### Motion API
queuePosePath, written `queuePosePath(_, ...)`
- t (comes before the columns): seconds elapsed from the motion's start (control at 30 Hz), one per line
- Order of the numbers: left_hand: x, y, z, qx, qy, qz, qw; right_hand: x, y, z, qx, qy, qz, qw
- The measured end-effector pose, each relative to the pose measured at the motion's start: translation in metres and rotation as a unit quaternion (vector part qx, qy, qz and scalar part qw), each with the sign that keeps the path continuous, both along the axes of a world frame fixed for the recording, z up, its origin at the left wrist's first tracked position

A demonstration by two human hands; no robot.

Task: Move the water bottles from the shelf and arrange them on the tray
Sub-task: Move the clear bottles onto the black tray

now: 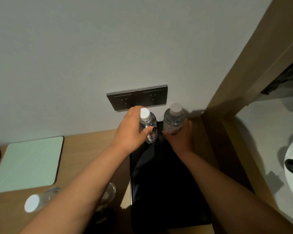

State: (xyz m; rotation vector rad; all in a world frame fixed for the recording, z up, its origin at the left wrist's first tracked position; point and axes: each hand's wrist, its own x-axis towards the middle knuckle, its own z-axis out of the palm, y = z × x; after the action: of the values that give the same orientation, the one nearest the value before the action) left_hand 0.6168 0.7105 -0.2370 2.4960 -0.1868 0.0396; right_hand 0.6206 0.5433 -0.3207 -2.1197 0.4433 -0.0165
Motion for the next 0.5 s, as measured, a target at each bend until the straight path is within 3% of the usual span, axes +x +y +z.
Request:
queuePosePath(0.33,-0.005,0.002,0.001,-0.017,0.036,0.009,0.999,-0.004,0.010,0.009,0.036,0.004,-0.005,0.999)
queuePosePath(0.5,-0.026,0.014,0.023,-0.016,0.046,0.063,0.997,-0.033,0.017,0.018,0.058,0.024,-0.079,0.995)
